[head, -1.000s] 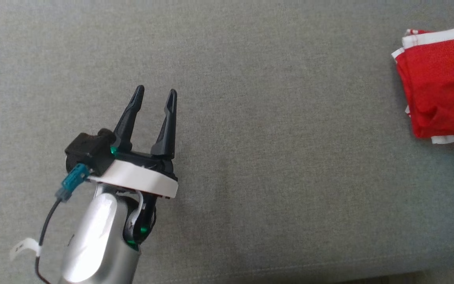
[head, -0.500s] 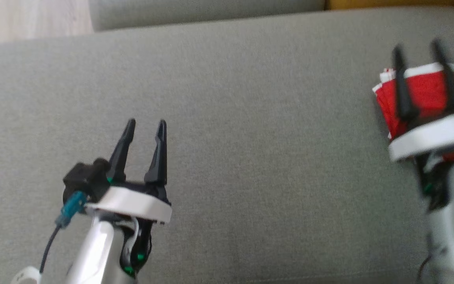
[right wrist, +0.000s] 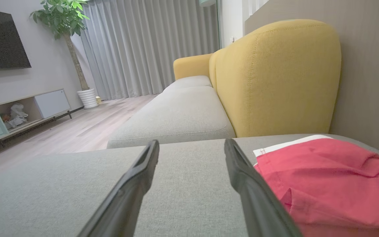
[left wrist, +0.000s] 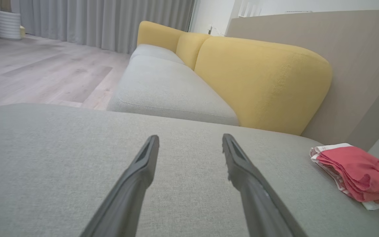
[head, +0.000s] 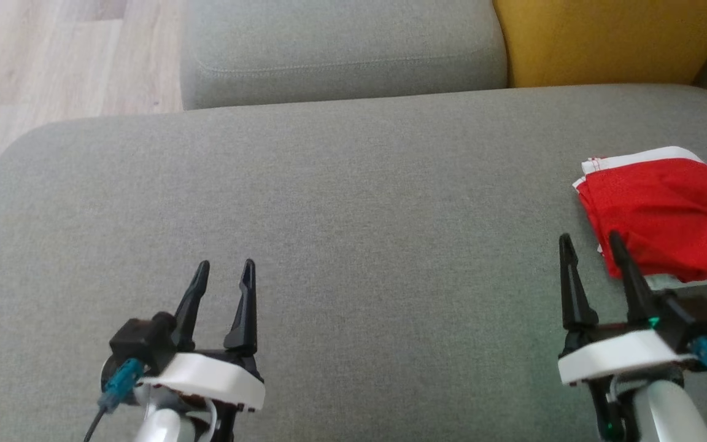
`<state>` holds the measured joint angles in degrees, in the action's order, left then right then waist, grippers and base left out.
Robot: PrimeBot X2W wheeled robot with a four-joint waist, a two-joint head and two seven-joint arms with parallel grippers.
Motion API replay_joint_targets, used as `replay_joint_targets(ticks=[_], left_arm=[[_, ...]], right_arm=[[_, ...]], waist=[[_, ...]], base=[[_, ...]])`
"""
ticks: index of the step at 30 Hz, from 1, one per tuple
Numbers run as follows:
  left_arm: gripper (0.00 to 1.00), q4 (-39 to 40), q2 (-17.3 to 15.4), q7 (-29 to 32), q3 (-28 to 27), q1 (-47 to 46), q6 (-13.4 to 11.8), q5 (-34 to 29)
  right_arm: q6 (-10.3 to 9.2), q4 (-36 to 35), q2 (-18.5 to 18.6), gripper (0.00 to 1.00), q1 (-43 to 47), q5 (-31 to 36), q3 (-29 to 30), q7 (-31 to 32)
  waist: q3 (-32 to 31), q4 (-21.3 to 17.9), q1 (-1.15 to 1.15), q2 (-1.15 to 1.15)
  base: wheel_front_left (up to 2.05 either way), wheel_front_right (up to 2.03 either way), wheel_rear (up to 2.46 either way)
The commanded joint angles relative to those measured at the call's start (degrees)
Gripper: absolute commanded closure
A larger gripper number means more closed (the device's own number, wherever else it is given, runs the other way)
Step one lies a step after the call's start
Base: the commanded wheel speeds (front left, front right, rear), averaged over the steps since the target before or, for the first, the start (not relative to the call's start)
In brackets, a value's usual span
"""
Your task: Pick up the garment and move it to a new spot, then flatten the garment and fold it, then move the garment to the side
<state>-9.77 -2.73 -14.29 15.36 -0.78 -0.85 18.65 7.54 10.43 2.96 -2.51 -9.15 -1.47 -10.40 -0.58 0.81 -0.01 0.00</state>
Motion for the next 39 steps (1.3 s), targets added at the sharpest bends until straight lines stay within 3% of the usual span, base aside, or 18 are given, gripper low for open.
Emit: replay_joint_targets(ticks=[1, 13, 39], left_arm=[[0.0, 2.54, -0.15, -0.71, -2.54, -2.12, -0.28, -1.07], [0.0, 2.98, -0.15, -0.71, -3.41, -0.98, -1.65, -1.52], [0.0, 3.59, -0.15, -0.71, -5.25, -0.53, 0.17, 0.35]], right_arm=[[-0.05, -1.4, -0.04, 0.0, -1.67, -0.79, -1.56, -1.27], [-0.05, 0.22, -0.07, 0.0, -1.25, -1.59, -2.19, -3.04], [-0.05, 0.84, -0.08, 0.0, -1.82, -2.72, -3.1, -3.48]], waist=[[-0.33, 0.21, 0.01, 0.0], [-0.77, 0.41, 0.01, 0.0], [-0.29, -0.05, 0.01, 0.0]], base=[[0.0, 0.0, 0.0], [0.0, 0.0, 0.0], [0.0, 0.0, 0.0]])
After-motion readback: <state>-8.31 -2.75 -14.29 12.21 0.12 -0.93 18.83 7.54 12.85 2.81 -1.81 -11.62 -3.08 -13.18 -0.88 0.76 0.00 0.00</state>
